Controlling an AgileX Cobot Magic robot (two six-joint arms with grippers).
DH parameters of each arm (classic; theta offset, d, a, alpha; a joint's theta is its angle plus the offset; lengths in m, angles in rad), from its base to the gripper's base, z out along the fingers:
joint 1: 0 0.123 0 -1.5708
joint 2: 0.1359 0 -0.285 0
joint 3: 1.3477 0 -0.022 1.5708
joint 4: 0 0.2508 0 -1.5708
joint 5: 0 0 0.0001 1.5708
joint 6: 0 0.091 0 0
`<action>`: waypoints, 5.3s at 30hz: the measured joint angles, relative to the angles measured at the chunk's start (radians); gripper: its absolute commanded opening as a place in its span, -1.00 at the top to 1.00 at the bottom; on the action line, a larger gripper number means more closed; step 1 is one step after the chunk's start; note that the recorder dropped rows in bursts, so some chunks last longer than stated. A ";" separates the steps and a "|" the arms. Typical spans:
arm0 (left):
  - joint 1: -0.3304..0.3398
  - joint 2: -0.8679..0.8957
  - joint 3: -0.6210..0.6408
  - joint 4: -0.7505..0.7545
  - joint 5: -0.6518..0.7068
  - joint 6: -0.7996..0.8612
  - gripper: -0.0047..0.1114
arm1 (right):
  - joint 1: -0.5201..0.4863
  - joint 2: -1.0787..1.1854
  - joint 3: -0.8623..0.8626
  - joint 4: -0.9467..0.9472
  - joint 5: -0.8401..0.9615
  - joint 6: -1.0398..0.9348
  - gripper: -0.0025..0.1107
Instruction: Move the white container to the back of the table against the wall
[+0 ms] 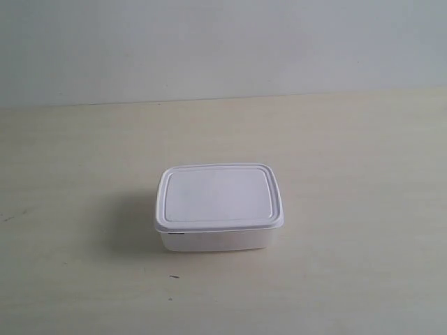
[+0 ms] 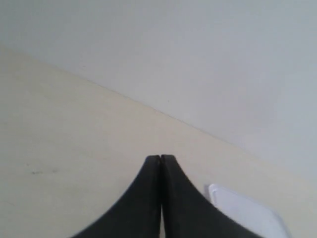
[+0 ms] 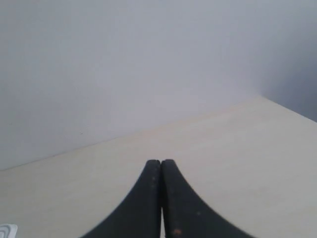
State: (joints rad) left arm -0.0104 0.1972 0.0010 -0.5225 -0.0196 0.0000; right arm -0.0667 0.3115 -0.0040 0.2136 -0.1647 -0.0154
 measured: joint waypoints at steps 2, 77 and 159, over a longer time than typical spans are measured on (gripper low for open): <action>0.000 0.000 0.000 -0.046 0.003 -0.092 0.92 | 0.000 0.000 0.000 0.000 0.005 0.015 0.96; -0.635 1.604 -0.781 -0.005 0.117 0.049 0.92 | 0.499 1.519 -0.851 0.721 0.731 -0.519 0.96; -0.447 1.864 -1.147 0.100 -0.011 0.206 0.92 | 0.499 1.797 -1.239 0.781 0.517 -0.532 0.96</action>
State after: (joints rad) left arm -0.4574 2.0613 -1.1457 -0.4221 -0.0310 0.2060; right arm 0.4323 2.1082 -1.2432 0.9943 0.3524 -0.5476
